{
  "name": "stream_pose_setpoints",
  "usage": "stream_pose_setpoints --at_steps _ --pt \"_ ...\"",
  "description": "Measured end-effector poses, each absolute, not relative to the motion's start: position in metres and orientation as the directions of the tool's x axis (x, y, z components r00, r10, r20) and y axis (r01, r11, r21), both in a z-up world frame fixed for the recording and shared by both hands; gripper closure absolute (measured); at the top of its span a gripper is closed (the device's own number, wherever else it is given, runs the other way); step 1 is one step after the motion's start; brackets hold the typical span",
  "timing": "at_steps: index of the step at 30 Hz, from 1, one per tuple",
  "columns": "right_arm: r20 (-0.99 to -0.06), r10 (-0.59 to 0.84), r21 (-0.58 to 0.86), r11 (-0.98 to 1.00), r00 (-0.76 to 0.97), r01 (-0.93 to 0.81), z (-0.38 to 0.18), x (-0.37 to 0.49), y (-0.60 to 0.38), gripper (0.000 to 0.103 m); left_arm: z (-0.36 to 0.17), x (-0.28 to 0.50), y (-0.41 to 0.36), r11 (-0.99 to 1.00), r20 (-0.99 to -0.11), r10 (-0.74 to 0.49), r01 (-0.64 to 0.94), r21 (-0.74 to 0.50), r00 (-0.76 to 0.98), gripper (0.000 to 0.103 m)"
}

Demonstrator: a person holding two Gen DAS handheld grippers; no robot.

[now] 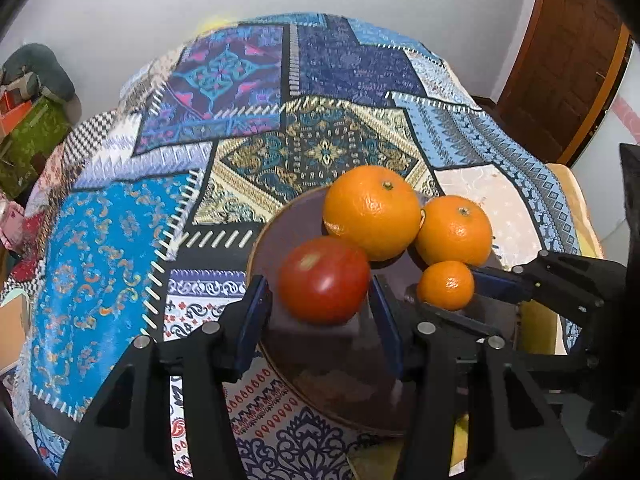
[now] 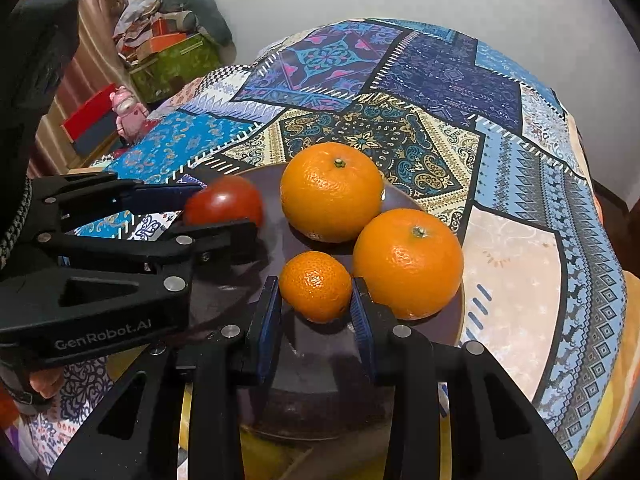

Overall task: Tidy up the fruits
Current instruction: 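Place the tomato and small mandarin on the plate and release both tools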

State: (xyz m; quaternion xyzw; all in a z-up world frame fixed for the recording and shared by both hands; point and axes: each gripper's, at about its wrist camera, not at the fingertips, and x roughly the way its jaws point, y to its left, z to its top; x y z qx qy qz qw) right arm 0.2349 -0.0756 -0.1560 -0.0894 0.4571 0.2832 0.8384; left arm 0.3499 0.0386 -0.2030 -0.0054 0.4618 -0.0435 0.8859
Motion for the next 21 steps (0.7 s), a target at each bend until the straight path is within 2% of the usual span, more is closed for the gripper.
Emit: stream_pose_setpoints --at_steps 16,21 --pt "-0.781 0.396 0.102 0.844 0.483 -0.526 -0.124 0.211 -0.105 0.068 -0.170 0.303 0.044 0.995 -0.789 -0.091 0.088 -0.046 0.607 0.051" --pt "-0.769 0.377 0.080 0.858 0.516 -0.507 -0.113 0.192 -0.123 0.062 -0.165 0.280 0.043 0.993 -0.792 -0.105 0.104 -0.053 0.602 0.047"
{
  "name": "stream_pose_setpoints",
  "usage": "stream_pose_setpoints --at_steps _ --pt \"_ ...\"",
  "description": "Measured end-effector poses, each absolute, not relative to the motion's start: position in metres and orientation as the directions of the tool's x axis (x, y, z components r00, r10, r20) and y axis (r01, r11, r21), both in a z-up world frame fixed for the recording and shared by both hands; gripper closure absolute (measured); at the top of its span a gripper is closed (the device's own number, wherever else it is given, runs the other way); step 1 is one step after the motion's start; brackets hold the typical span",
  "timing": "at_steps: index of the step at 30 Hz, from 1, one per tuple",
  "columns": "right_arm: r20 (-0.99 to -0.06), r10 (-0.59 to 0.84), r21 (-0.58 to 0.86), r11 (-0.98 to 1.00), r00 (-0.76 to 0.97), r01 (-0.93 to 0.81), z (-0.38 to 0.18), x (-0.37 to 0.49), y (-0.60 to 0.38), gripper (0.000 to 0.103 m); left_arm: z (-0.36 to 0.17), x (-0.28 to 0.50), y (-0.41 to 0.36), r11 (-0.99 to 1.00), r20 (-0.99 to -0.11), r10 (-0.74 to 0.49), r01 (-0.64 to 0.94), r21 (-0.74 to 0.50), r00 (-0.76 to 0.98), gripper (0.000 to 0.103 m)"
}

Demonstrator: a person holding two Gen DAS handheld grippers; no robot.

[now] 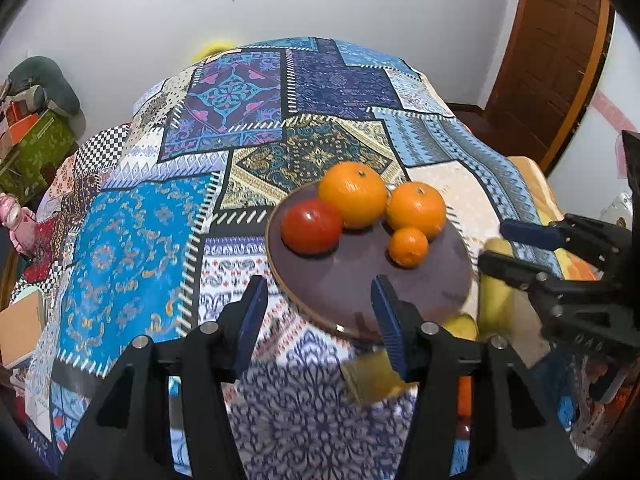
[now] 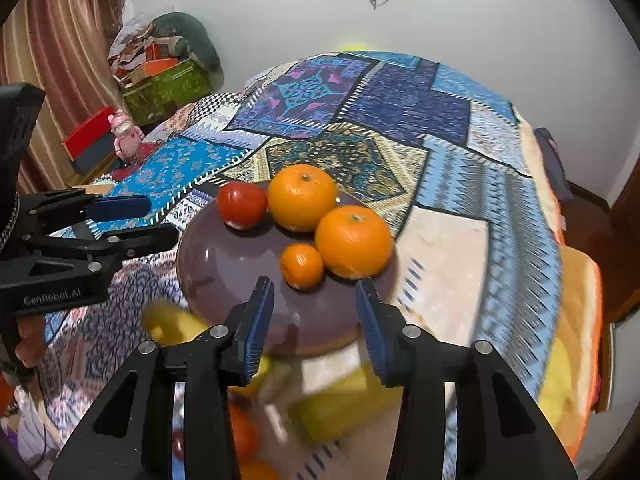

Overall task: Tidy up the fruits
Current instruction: 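Place the tomato and small mandarin on the plate and release both tools, then grasp the yellow banana-like roll with the left tool while the right tool grasps the green-yellow cylinder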

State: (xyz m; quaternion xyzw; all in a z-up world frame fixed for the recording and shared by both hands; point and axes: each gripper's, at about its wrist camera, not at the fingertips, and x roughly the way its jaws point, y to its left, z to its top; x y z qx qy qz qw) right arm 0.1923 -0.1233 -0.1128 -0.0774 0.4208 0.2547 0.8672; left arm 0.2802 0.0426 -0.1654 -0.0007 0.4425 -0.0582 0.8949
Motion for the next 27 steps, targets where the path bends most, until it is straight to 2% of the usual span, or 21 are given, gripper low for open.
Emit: stream_pose_setpoints --at_steps 6,8,17,20,23,27 --pt "-0.777 0.345 0.072 0.880 0.527 -0.470 -0.115 0.172 -0.147 0.050 -0.177 0.263 0.029 0.988 -0.812 -0.133 0.142 -0.063 0.568 0.039" --pt "-0.789 0.331 0.073 0.887 0.518 -0.456 -0.122 0.169 -0.153 0.050 -0.184 0.261 0.020 0.985 -0.824 -0.140 0.164 -0.058 0.548 0.036" --pt "-0.829 0.323 0.124 0.902 0.457 -0.413 -0.150 0.174 -0.158 0.049 -0.203 0.268 -0.004 0.976 -0.846 -0.177 0.200 -0.085 0.503 0.032" --pt "-0.832 0.317 0.122 0.905 0.454 -0.407 -0.156 0.177 -0.154 0.041 -0.205 0.271 -0.007 0.972 -0.848 -0.198 0.209 -0.106 0.492 0.030" --pt "-0.834 0.307 0.114 0.909 0.458 -0.401 -0.162 0.178 -0.153 0.031 -0.209 0.274 -0.010 0.971 -0.850 -0.202 0.210 -0.112 0.486 0.021" --pt "-0.840 0.328 0.158 0.910 0.433 -0.383 -0.169 0.184 -0.157 0.028 -0.212 0.274 -0.015 0.968 -0.851 -0.207 0.228 -0.106 0.482 0.018"
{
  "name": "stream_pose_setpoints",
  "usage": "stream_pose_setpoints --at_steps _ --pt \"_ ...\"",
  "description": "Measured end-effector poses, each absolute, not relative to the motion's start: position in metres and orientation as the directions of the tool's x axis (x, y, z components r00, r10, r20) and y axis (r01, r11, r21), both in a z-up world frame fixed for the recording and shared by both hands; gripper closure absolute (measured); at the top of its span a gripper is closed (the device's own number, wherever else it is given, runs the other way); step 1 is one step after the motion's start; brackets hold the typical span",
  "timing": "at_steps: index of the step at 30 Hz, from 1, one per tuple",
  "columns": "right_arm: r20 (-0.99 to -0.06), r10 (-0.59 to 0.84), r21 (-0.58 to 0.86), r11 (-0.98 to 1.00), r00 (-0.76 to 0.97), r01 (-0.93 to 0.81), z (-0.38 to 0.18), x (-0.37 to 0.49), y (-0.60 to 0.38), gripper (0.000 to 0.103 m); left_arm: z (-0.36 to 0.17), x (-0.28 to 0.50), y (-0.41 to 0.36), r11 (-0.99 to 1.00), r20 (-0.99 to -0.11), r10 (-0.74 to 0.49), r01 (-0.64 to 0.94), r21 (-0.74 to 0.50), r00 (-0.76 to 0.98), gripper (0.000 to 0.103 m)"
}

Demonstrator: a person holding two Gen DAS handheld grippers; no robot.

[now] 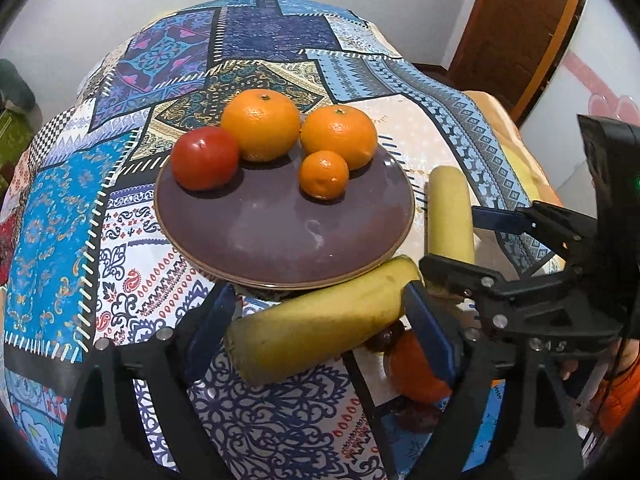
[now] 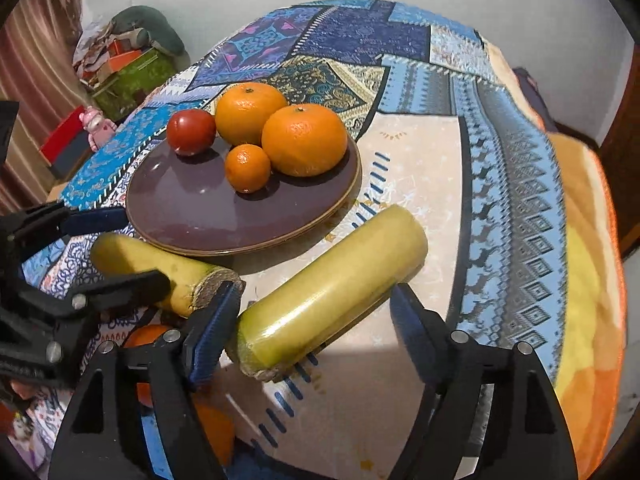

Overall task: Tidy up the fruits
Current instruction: 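Grasp the yellow banana-like roll with the left tool while the right tool grasps the green-yellow cylinder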

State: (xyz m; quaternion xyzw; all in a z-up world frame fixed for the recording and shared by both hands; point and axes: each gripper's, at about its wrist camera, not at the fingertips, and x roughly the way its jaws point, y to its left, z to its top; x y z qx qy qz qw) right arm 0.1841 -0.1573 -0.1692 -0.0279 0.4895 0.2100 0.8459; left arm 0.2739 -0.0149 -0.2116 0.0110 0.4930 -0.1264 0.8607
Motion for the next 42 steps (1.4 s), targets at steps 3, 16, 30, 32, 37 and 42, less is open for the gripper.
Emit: stream_pose_setpoints --at_steps 3,16,30,32,37,42 --pt "-0.835 0.347 0.187 0.908 0.426 -0.374 -0.170 0.182 -0.162 0.035 -0.212 0.271 -0.014 0.964 -0.848 -0.219 0.241 -0.111 0.483 0.024" --pt "-0.835 0.330 0.162 0.912 0.439 -0.377 -0.160 0.155 -0.186 0.069 -0.196 0.228 -0.003 0.968 -0.811 -0.186 0.245 -0.054 0.555 0.079" --pt "-0.839 0.342 0.187 0.911 0.423 -0.366 -0.158 0.134 -0.201 0.069 -0.195 0.247 -0.010 0.942 -0.851 -0.192 0.335 -0.020 0.489 0.039" --pt "-0.840 0.343 0.186 0.910 0.420 -0.371 -0.158 0.134 -0.200 0.069 -0.206 0.253 -0.020 0.920 -0.867 -0.207 0.391 -0.015 0.454 0.039" --pt "-0.841 0.340 0.180 0.909 0.420 -0.376 -0.159 0.134 -0.200 0.069 -0.219 0.259 -0.019 0.908 -0.873 -0.246 0.416 -0.055 0.422 0.043" --pt "-0.843 0.336 0.181 0.913 0.419 -0.367 -0.163 0.138 -0.200 0.069 -0.215 0.238 -0.012 0.909 -0.861 -0.249 0.414 -0.050 0.443 0.055"
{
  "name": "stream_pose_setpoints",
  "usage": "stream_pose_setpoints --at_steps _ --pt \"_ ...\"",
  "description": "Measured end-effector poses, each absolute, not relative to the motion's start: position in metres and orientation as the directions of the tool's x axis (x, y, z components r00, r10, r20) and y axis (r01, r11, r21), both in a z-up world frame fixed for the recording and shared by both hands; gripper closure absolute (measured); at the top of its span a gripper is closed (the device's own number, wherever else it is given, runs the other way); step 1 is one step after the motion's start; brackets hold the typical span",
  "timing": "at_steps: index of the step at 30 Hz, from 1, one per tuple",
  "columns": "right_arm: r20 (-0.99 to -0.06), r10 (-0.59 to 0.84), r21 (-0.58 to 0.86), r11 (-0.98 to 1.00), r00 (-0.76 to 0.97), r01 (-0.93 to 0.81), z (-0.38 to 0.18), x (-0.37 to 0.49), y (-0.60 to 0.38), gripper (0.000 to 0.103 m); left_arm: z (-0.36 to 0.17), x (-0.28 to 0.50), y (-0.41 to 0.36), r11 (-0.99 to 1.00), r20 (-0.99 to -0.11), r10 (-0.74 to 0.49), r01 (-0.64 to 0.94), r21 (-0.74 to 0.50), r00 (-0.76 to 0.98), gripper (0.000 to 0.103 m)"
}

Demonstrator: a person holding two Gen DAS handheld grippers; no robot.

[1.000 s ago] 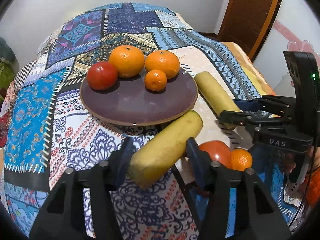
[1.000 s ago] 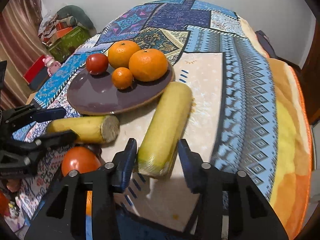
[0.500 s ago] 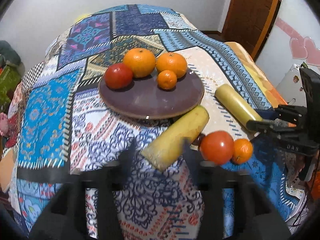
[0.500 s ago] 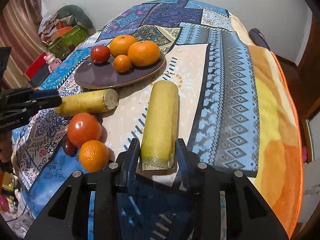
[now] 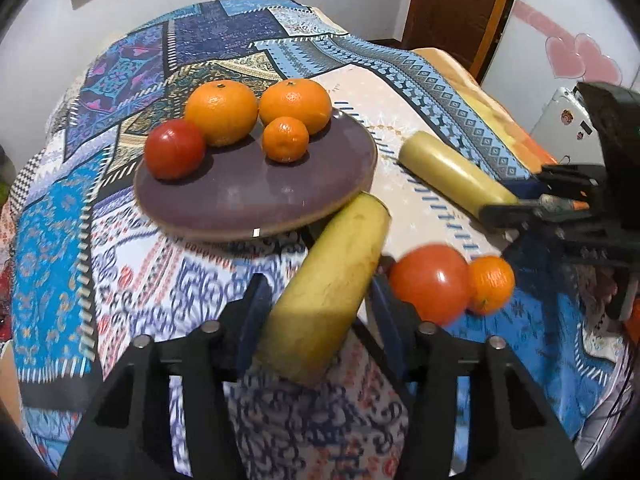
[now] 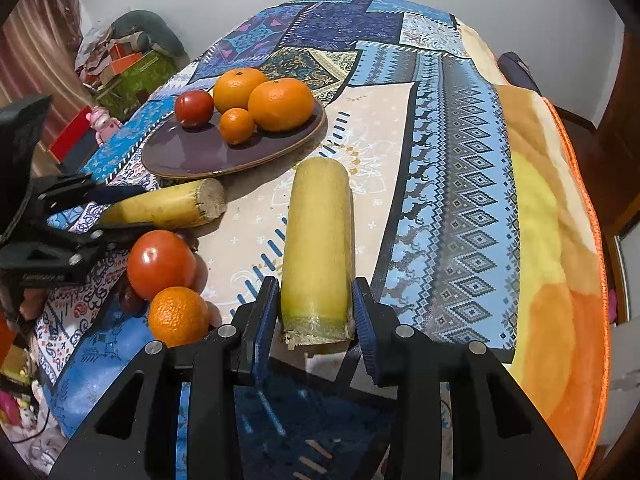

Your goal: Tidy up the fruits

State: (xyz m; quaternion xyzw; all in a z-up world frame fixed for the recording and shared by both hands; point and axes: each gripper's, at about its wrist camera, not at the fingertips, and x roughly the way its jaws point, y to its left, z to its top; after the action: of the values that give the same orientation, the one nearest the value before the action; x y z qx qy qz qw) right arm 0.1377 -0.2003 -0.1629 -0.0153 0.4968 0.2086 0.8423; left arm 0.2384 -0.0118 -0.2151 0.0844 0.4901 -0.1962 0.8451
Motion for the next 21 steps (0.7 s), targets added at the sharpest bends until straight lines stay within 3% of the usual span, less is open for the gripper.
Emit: stream_pose_setpoints --at_steps 7,12,21 --pt "-0.845 0.321 0.163 0.916 0.427 -0.367 -0.162 0.136 -0.197 0.069 -0.209 0.198 0.010 0.946 -0.859 -0.194 0.322 -0.036 0.474 0.066" --pt "-0.845 0.331 0.179 0.915 0.419 -0.363 -0.161 0.132 -0.198 0.069 -0.205 0.182 0.033 0.978 -0.863 -0.141 0.202 -0.046 0.486 0.066" --pt "-0.856 0.332 0.173 0.907 0.396 -0.385 -0.161 0.130 -0.196 0.068 -0.212 0.204 0.027 0.978 -0.868 -0.139 0.202 -0.045 0.476 0.065"
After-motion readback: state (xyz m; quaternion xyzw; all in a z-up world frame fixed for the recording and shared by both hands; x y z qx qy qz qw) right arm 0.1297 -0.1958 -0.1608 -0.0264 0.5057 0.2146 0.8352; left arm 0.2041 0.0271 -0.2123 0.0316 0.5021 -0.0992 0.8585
